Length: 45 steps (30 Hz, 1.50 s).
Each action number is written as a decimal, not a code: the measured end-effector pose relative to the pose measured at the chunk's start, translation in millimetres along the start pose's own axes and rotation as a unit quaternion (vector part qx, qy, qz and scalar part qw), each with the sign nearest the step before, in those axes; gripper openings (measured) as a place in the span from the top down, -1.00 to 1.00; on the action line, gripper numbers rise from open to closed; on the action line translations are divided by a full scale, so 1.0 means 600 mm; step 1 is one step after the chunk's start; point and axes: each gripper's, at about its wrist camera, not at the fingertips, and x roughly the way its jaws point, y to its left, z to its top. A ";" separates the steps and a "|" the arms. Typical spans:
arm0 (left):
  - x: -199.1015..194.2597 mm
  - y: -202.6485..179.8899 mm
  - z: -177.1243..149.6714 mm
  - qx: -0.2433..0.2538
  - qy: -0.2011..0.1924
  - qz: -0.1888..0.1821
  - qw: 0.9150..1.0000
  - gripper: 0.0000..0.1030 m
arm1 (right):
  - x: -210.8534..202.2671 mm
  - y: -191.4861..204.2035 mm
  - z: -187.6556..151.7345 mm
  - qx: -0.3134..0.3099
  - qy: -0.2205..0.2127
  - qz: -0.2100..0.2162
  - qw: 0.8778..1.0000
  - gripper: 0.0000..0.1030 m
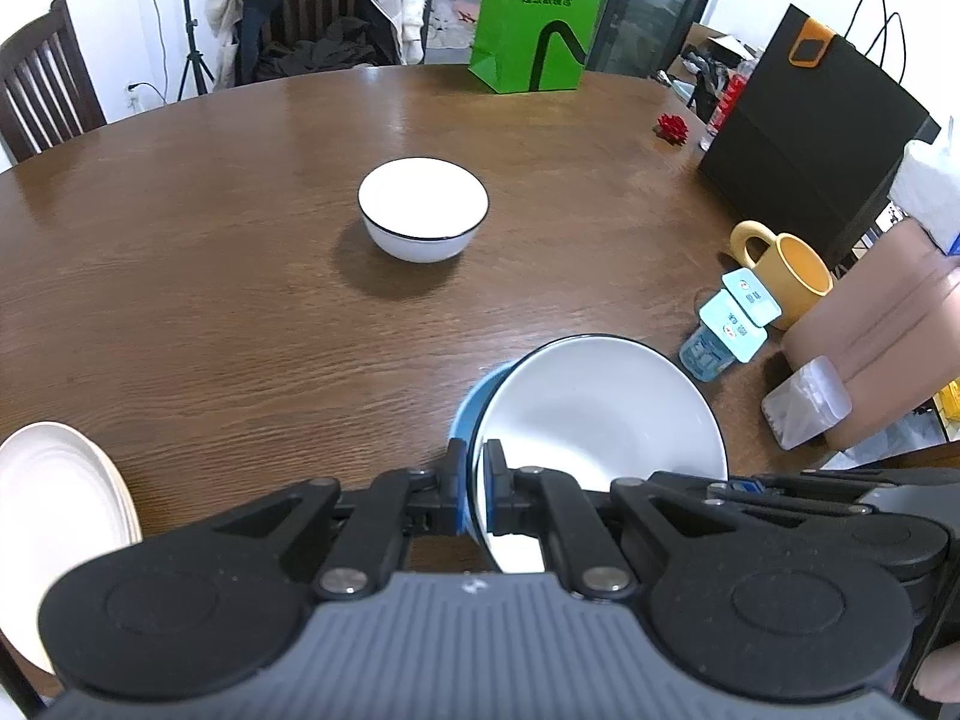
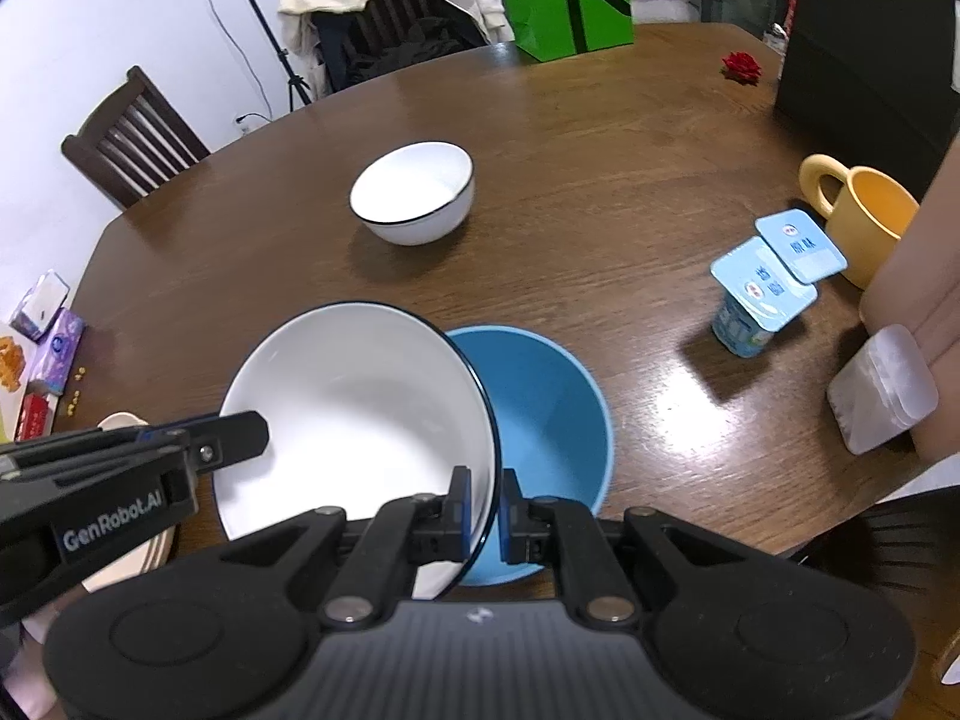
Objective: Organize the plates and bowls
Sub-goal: 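Lower the held white bowl into the blue bowl with both grippers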
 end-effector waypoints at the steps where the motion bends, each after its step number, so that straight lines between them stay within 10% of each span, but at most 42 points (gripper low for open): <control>1: 0.002 -0.002 0.000 0.002 0.001 -0.001 1.000 0.89 | 0.001 -0.003 0.000 0.002 0.000 -0.001 1.000 0.84; 45: 0.171 -0.005 0.025 0.015 0.093 -0.003 0.996 0.88 | 0.139 -0.046 0.039 -0.007 0.075 -0.041 0.996 0.84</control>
